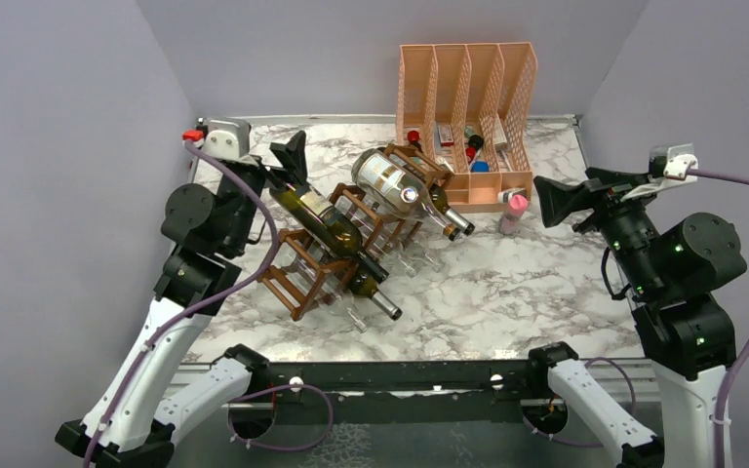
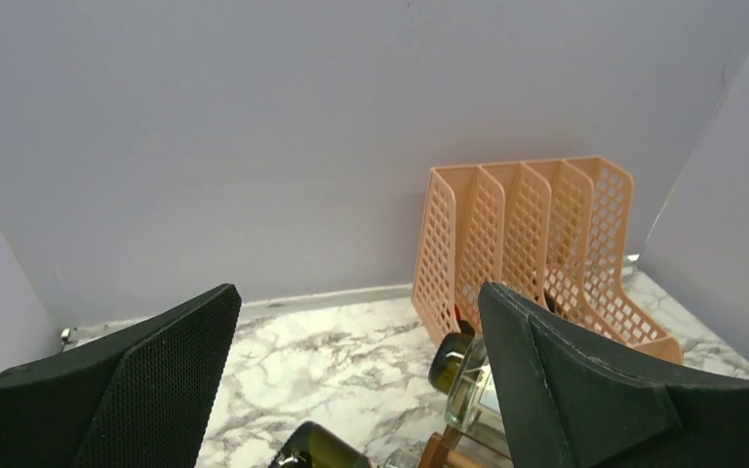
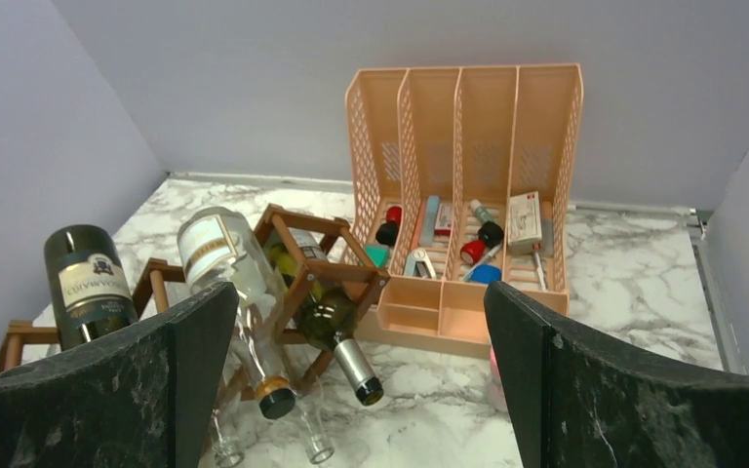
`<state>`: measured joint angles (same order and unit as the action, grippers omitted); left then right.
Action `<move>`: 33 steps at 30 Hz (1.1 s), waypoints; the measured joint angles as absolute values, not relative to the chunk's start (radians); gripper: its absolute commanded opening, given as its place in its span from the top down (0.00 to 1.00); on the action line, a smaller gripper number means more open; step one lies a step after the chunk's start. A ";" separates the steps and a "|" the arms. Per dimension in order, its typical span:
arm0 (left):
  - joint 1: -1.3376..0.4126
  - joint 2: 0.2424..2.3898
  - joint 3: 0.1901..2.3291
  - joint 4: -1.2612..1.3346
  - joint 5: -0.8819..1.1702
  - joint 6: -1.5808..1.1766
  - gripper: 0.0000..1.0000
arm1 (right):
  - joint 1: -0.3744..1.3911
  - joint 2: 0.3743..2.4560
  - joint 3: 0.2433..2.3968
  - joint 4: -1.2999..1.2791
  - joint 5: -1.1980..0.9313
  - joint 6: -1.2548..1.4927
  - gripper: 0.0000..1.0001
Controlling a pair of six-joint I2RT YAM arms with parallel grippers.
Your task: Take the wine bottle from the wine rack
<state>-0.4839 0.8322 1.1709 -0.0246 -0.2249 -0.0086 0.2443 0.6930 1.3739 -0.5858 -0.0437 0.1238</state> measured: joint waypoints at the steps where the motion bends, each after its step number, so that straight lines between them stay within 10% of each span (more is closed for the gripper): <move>1: -0.479 0.833 1.148 -0.016 -0.224 -0.012 0.01 | 0.239 0.689 1.361 -0.588 -0.044 0.129 0.00; 33: -0.405 0.752 0.852 0.276 -0.180 -0.116 0.01 | 0.168 0.934 1.321 -0.717 -0.471 0.270 0.00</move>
<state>-0.4046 0.7517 0.8524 0.2756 -0.1799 -0.1162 0.1680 0.9340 1.3212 -0.7170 -0.4706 0.2703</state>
